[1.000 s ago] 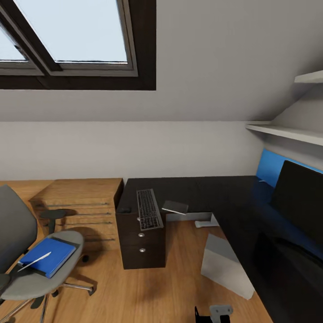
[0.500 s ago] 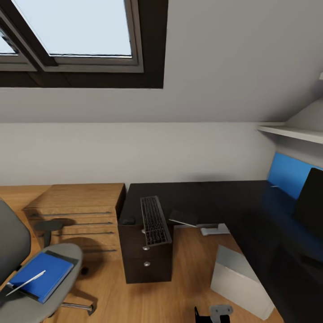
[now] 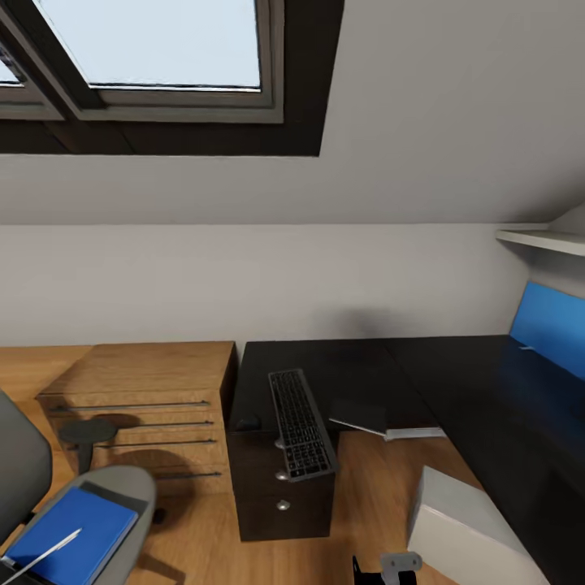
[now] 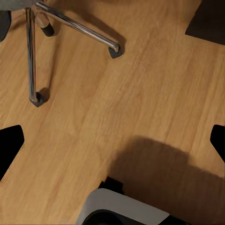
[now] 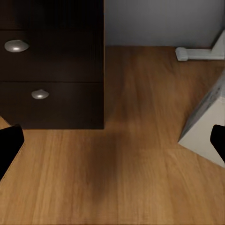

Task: In the bedroom, organize the workspace by keeping the computer under the desk, ensuring the monitor is on the desk, placing the keyboard on the desk next to the monitor, placing the mouse on the desk next to the keyboard, moving the folder from the swivel chair onto the desk next to the mouse, stacking the notebook on top of the folder with the pen on top of the notebook, and positioning the swivel chair next to the desk.

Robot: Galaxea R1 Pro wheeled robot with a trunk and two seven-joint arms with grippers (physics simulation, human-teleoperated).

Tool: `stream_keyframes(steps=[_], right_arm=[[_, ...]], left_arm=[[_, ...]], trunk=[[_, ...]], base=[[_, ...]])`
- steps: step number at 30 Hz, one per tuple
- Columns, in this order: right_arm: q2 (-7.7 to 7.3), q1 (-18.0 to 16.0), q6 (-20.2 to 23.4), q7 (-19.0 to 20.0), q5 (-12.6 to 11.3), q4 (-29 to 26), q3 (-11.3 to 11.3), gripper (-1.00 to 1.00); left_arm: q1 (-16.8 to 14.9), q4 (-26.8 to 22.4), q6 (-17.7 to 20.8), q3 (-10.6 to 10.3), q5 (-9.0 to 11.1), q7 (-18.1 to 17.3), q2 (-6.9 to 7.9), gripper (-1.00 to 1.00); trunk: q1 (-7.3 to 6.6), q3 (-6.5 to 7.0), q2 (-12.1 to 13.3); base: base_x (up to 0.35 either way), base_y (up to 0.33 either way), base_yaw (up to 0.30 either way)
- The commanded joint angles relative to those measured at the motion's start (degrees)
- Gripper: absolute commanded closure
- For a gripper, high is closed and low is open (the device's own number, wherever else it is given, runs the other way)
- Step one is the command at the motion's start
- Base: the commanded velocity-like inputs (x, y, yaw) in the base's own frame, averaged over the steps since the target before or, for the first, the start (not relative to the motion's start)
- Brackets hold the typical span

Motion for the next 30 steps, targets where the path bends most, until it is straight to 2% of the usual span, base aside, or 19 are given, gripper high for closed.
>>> stream_keyframes(steps=[1,6,14,25,26,29,30], right_arm=[[0.05,-0.06,-0.15,-0.33,-0.25,0.09,0.50,-1.00],[0.06,-0.06,-0.14,-0.33,-0.25,0.08,0.51,-1.00],[0.00,-0.06,-0.13,-0.33,-0.25,0.02,0.50,-1.00],[-0.01,-0.06,-0.17,-0.33,-0.25,0.02,0.50,-1.00],[-0.03,-0.06,-0.17,-0.33,-0.25,0.02,0.50,-1.00],[-0.05,-0.06,-0.17,-0.33,-0.25,0.02,0.50,-1.00],[-0.06,-0.06,-0.17,-0.33,-0.25,0.02,0.50,-1.00]], left_arm=[[-0.05,-0.05,-0.20,-0.49,0.42,0.33,0.08,-1.00],[-0.05,-0.10,-0.26,-0.57,0.26,0.16,0.06,-1.00],[-0.05,-2.33,-1.41,-0.79,0.23,0.10,-0.02,-1.00],[0.00,-8.24,-1.40,-0.62,0.26,0.19,0.08,-1.00],[0.01,-8.66,-1.34,-0.61,0.28,0.17,0.20,-1.00],[0.03,-10.38,-1.15,-0.64,0.46,0.04,1.77,-1.00],[0.03,-11.88,-1.01,-0.70,0.59,-0.05,3.07,-1.00]], trunk=[[0.04,-0.08,-0.06],[0.04,-0.08,-0.06],[0.04,-0.08,-0.06],[2.46,-2.06,-4.47],[2.68,-2.24,-4.87],[3.34,-2.78,-6.08],[3.56,-2.96,-6.48]], base=[[0.296,0.219,0.000],[0.243,0.158,0.000],[0.021,0.013,0.000],[0.000,0.000,0.000],[0.000,0.000,0.000],[0.000,0.000,0.000],[0.000,0.000,0.000]])
